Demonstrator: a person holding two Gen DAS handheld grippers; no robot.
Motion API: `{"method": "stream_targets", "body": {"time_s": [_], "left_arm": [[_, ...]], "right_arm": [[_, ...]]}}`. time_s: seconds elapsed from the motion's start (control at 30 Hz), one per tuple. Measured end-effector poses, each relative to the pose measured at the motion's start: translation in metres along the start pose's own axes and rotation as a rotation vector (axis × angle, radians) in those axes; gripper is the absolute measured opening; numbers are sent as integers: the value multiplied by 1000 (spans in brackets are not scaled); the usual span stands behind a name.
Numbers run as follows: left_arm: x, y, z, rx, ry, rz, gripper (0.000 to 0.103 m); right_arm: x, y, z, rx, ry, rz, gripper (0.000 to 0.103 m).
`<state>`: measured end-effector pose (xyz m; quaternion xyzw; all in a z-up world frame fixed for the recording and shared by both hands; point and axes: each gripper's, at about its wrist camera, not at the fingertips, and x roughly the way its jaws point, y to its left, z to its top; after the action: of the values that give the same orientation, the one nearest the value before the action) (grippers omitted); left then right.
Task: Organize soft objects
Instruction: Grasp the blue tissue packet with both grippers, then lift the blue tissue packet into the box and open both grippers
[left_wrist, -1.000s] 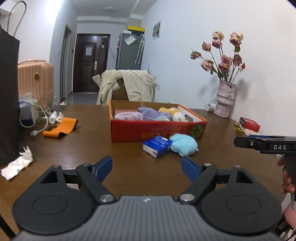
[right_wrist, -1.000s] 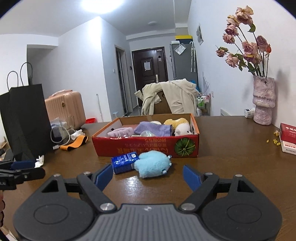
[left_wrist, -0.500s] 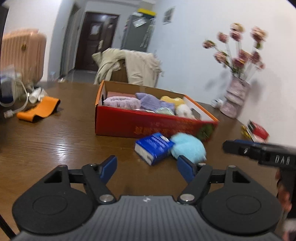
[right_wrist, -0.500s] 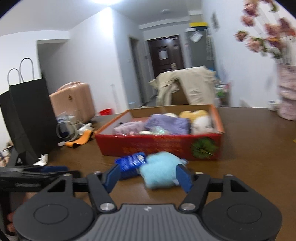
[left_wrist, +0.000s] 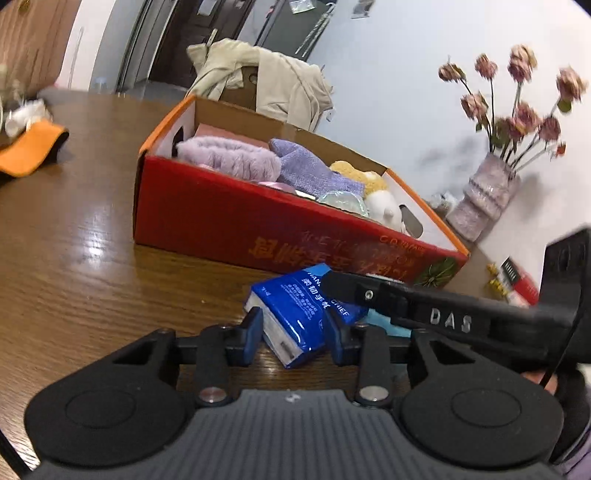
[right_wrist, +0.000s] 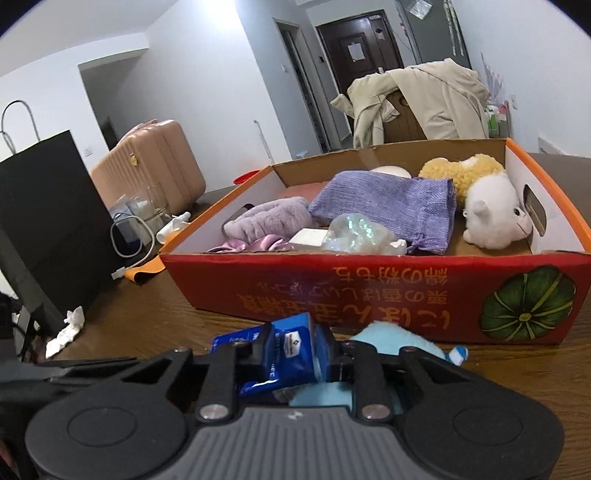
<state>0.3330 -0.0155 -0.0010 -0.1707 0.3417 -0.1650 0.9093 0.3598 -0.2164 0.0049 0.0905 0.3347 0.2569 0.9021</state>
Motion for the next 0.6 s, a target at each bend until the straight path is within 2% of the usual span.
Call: {"method": "stream_targets", "body": {"time_s": [0.17,0.27,0.33,0.4,0.53,0.6], "left_arm": [[2,12,2,-68,15,-29,37],[1,10,3,-62,8,-13,37],[0,9,3,-54,7,-10,33],[-6,7,4,-25,-2,-8,33],[-44,7,-3,-18,-83,-14,32],[-71,7,-15,-30,-104,-48,32]], "right_arm": [[1,5,-3,-67,-9,-9,26],[2,5,-1,-67,2,-7,27],[1,7,0,-75,13,8,35],[0,14,0,-98,22,15,35],[-22,35,-4,-100,-1,39,32],[-43,54,-16,-117,-24,33,32]]}}
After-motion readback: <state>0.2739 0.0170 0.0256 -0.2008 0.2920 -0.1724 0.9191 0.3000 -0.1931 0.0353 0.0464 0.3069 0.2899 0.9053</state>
